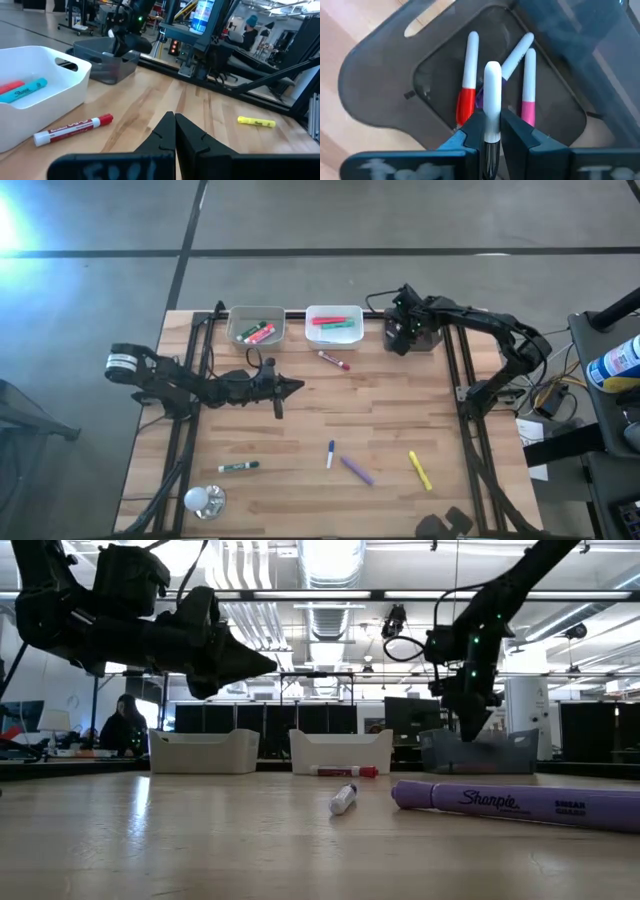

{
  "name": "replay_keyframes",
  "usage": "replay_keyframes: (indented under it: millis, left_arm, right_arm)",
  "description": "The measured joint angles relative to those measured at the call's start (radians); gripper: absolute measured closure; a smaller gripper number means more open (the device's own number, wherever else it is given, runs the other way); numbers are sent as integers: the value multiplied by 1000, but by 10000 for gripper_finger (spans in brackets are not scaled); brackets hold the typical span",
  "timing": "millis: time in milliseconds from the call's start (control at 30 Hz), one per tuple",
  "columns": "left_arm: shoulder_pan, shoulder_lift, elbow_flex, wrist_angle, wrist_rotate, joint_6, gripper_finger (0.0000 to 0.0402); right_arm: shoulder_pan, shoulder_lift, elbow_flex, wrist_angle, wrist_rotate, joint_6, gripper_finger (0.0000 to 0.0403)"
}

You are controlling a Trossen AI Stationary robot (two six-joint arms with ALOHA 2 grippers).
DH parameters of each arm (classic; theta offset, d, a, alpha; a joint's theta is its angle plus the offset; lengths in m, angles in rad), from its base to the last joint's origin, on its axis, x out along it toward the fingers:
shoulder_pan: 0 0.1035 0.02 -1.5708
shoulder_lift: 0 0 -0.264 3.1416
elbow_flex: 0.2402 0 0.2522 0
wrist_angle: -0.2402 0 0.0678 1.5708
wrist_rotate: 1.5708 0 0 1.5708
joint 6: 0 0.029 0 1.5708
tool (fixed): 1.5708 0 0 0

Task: Pick & Place Markers
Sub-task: Put the black pen into the black bin

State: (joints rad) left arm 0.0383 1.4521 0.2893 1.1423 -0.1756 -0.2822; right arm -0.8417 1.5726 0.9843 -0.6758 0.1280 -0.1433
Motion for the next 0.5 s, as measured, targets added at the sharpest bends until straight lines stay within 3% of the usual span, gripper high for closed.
replay_keyframes:
  millis: [500]
  left_arm:
    - [0,0,0,-1,-1,2,401]
  right_arm:
    - [-4,23,-52,150,-4,-24,359]
